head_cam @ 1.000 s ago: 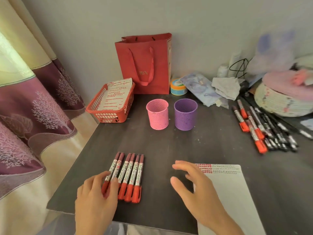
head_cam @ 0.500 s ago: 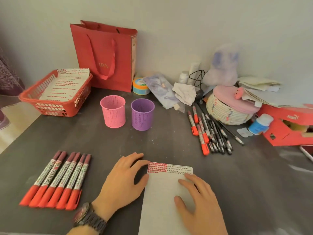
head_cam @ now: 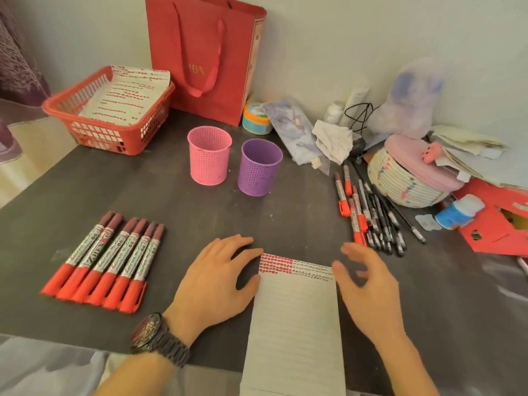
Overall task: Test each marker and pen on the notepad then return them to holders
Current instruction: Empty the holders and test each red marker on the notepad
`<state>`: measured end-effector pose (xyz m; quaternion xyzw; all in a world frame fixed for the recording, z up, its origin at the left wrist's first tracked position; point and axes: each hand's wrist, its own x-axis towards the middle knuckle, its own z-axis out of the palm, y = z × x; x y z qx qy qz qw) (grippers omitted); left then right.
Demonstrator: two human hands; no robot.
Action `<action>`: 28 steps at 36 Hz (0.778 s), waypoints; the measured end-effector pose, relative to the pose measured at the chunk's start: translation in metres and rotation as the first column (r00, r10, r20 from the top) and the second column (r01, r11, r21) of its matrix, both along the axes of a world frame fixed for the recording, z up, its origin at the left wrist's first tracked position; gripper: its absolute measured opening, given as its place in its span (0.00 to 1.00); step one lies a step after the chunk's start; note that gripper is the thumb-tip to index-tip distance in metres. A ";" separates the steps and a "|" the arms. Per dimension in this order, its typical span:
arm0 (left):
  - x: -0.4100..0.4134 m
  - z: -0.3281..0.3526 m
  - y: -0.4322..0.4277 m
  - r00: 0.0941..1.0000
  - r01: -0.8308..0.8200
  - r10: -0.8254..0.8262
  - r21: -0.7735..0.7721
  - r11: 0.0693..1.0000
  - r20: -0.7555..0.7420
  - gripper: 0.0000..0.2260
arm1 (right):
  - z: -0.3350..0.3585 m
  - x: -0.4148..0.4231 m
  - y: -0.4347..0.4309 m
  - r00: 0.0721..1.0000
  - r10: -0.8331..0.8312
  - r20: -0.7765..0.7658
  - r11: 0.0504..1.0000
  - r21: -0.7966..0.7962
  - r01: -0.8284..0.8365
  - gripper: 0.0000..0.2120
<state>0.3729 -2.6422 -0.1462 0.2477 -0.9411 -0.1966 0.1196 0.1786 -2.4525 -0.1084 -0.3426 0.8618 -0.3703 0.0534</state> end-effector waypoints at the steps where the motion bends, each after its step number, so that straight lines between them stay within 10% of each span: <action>1: 0.000 0.001 0.000 1.000 0.000 0.000 0.000 1.000 0.003 0.27 | 0.006 -0.012 -0.011 0.999 -0.021 -0.032 1.000 -0.018 0.020 0.15; 16: -0.001 0.003 -0.001 0.997 -0.020 0.022 0.033 0.999 -0.069 0.23 | 0.020 -0.131 -0.141 0.903 0.016 -0.429 0.780 0.571 0.257 0.21; 24: -0.005 0.002 -0.002 0.998 -0.006 0.008 0.037 0.999 -0.065 0.23 | 0.012 -0.142 -0.143 0.889 -0.100 -0.447 0.812 0.480 0.333 0.19; 28: -0.007 0.000 -0.003 0.998 -0.020 0.022 0.029 0.999 -0.067 0.22 | 0.019 -0.123 -0.131 0.972 -0.200 -0.120 0.963 0.157 0.217 0.18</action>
